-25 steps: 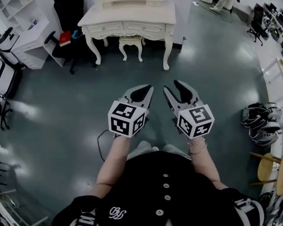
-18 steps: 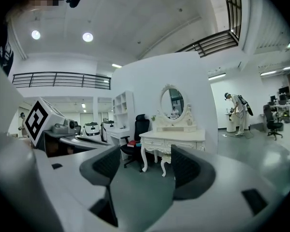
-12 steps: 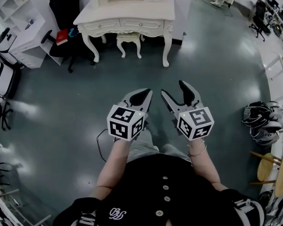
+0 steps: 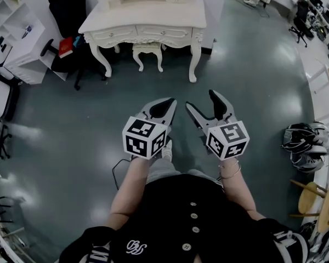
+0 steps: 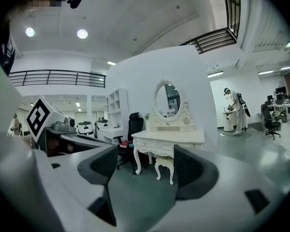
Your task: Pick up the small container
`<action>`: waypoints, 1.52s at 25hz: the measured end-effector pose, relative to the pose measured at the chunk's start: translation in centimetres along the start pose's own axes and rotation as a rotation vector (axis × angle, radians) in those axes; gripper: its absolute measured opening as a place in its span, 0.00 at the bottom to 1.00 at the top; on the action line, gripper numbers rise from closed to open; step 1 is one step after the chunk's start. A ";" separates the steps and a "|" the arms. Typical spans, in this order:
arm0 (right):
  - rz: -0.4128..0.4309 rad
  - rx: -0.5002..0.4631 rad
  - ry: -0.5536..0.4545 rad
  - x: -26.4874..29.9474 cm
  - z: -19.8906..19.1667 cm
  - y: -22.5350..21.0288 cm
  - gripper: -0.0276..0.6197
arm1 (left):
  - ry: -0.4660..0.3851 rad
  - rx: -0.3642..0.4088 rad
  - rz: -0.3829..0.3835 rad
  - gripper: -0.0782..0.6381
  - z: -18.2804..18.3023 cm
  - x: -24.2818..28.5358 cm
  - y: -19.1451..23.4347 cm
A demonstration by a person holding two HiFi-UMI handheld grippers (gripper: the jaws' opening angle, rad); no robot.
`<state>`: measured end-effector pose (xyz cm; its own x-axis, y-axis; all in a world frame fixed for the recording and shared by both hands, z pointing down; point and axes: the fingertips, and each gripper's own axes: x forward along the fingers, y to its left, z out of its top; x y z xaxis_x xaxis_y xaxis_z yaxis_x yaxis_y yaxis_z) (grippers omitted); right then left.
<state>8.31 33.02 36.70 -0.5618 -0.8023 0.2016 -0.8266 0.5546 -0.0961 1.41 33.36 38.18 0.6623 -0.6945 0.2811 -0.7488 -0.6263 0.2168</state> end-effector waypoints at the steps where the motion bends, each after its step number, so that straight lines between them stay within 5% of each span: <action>1: -0.004 -0.001 -0.007 0.9 0.5 -0.3 0.58 | -0.004 0.006 -0.003 0.13 0.7 0.5 1.0; 14: -0.078 0.005 -0.069 10.9 5.2 -4.3 0.58 | -0.024 0.045 -0.067 0.13 6.7 6.5 10.6; 38: -0.018 0.025 0.041 20.3 4.0 -7.8 0.58 | 0.044 -0.088 -0.016 0.13 5.0 10.9 18.2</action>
<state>3.26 11.54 37.66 -0.5454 -0.8021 0.2430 -0.8374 0.5340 -0.1168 -4.92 12.60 40.51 0.6739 -0.6671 0.3175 -0.7388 -0.6022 0.3027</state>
